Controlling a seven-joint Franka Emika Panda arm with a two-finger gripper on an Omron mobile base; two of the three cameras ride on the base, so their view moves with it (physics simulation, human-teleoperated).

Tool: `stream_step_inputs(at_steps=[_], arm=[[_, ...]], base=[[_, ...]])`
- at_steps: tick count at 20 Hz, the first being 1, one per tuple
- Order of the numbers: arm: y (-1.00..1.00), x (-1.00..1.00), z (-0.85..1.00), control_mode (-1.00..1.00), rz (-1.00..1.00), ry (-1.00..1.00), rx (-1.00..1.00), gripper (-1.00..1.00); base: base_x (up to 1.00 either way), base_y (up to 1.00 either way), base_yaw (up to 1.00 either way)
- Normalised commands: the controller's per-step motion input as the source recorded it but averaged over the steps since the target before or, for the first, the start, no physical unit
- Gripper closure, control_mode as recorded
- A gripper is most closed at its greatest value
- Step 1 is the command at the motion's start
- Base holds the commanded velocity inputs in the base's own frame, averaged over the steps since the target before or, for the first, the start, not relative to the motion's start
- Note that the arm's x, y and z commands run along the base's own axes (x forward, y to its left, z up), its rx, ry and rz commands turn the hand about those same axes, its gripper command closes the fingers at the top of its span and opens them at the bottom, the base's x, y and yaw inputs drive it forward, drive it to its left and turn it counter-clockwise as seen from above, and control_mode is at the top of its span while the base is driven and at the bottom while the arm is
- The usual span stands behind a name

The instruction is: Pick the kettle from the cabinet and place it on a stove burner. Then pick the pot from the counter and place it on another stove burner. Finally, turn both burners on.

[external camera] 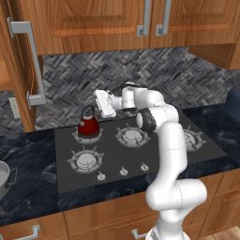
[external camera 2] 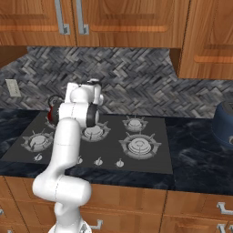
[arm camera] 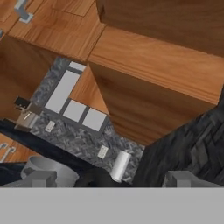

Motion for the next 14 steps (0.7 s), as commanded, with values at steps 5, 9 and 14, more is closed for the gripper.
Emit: stream_step_inputs(at_steps=[5, 9, 14], arm=[[-0.06, -0.16, 0.16, -1.00, 0.00, -0.07, 0.00, -1.00], [-0.09, -0.26, 0.16, -1.00, 0.00, -0.08, 0.00, -1.00], [-0.01, -0.50, 0.31, -1.00, 0.03, -0.14, 0.00, -1.00]], base=[[0.00, 0.00, 0.00], [0.00, 0.00, 0.00], [0.00, 0.00, 0.00]])
